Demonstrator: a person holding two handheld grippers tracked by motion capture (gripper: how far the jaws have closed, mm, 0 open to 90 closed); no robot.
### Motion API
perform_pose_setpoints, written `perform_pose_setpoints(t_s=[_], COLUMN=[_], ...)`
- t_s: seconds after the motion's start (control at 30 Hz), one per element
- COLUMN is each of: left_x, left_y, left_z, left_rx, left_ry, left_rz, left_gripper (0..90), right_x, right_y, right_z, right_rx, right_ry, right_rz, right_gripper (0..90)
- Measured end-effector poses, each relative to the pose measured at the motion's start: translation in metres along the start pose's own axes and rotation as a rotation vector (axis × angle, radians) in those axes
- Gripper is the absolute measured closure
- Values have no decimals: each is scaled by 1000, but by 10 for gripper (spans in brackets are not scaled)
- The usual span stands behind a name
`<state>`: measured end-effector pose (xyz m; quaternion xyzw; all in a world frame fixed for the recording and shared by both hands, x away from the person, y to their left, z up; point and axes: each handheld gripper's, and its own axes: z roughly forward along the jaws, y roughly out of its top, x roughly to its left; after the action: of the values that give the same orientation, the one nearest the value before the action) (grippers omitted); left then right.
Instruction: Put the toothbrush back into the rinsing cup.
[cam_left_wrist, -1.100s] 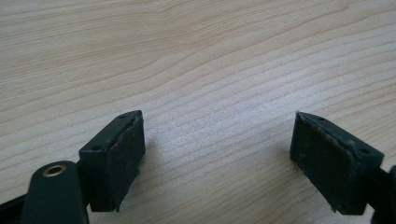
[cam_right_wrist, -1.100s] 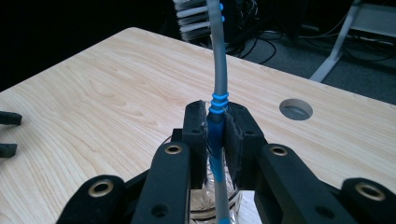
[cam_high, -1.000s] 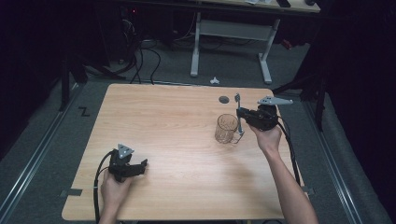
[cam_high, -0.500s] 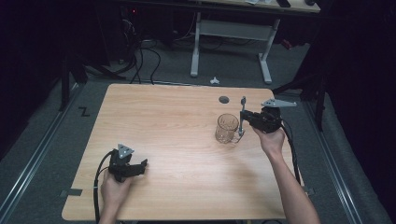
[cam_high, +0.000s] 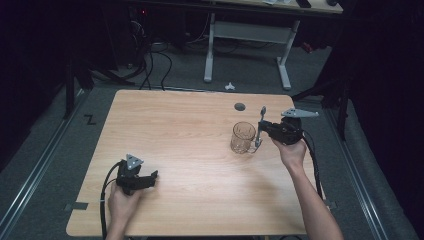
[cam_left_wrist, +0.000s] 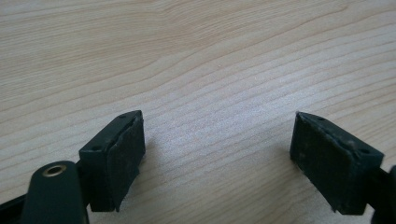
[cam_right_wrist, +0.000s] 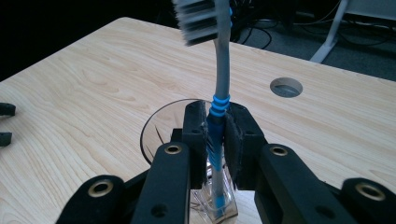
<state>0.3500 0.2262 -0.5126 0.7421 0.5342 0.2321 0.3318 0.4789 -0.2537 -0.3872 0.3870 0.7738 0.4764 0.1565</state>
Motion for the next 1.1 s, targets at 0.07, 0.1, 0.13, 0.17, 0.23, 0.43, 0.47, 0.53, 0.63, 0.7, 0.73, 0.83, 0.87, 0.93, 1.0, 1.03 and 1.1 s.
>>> perform_pose_setpoints(t_s=[0.07, 0.1, 0.13, 0.17, 0.23, 0.43, 0.47, 0.53, 0.63, 0.7, 0.73, 0.83, 0.87, 0.93, 1.0, 1.03, 1.1], left_x=[0, 0, 0, 0, 0, 0, 0, 0, 0, 0, 0, 0, 0, 0, 0, 0, 0], left_y=[0, 0, 0, 0, 0, 0, 0, 0, 0, 0, 0, 0, 0, 0, 0, 0, 0], left_z=[0, 0, 0, 0, 0, 0, 0, 0, 0, 0, 0, 0, 0, 0, 0, 0, 0], left_rx=[0, 0, 0, 0, 0, 0, 0, 0, 0, 0, 0, 0, 0, 0, 0, 0, 0], left_ry=[0, 0, 0, 0, 0, 0, 0, 0, 0, 0, 0, 0, 0, 0, 0, 0, 0], left_rz=[0, 0, 0, 0, 0, 0, 0, 0, 0, 0, 0, 0, 0, 0, 0, 0, 0], left_gripper=[185, 185, 185, 185, 185, 185, 185, 185, 185, 185, 185, 185, 185, 185, 185, 185, 185], right_x=[0, 0, 0, -1, -1, -1, -1, -1, -1, -2, -2, -2, -1, -1, -1, -1, -1], right_y=[-1, -1, -2, -3, -4, -7, -7, -8, -10, -11, -11, -12, -12, -13, -14, -14, -16], right_z=[-1, -1, -2, -2, -2, -2, -2, -2, -2, -2, -2, -1, -1, -1, 0, 0, 1], right_rx=[-1, -3, -2, 0, 2, 8, 10, 14, 17, 20, 24, 27, 26, 26, 29, 31, 35], right_ry=[-2, -3, -2, -3, -5, -9, -10, -10, -10, -10, -9, -9, -9, -8, -7, -7, -7], right_rz=[-1, -2, -1, 0, 1, 0, -3, -4, -1, 2, 4, 4, 4, 0, 0, 2, 3], right_gripper=[792, 792, 792, 792, 792, 791, 791, 791, 791, 791, 791, 791, 791, 789, 789, 789, 789])
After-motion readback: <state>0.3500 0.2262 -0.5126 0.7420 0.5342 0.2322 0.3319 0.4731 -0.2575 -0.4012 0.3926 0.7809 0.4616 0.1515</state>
